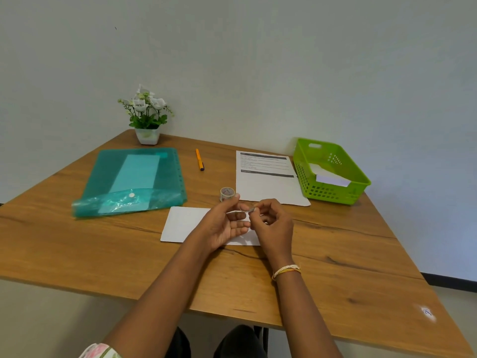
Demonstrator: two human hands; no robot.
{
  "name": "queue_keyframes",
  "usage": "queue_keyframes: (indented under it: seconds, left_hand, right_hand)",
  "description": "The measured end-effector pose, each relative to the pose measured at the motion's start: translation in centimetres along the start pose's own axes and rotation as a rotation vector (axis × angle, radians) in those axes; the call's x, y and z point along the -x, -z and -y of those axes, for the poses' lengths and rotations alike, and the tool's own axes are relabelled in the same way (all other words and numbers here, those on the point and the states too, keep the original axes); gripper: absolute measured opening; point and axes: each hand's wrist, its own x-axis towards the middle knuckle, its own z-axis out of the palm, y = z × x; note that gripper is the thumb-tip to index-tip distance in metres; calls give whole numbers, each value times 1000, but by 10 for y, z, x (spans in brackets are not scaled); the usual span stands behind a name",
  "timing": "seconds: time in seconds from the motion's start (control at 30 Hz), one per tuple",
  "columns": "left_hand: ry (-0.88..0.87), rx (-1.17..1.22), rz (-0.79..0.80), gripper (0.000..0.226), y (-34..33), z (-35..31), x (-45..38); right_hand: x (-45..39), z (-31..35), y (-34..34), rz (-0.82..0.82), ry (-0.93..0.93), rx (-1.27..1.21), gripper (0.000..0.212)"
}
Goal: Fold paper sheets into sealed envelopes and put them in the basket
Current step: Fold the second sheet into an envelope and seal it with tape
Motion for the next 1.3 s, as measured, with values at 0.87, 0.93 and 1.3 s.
queue_keyframes:
  seconds: [0.87, 0.93, 1.3]
  left_hand:
    - [-795, -1136, -437, 17, -41, 52, 0]
    - [-793, -1341, -382, 26, -42, 56, -4]
    - [-699, -1503, -404, 30, -38, 59, -10]
  right_hand:
    - [-34, -22, 57, -137, -662, -100, 5]
    - [-42, -21, 66, -27, -698, -12, 8]
    - [-72, -19, 48, 252, -729, 223, 8]
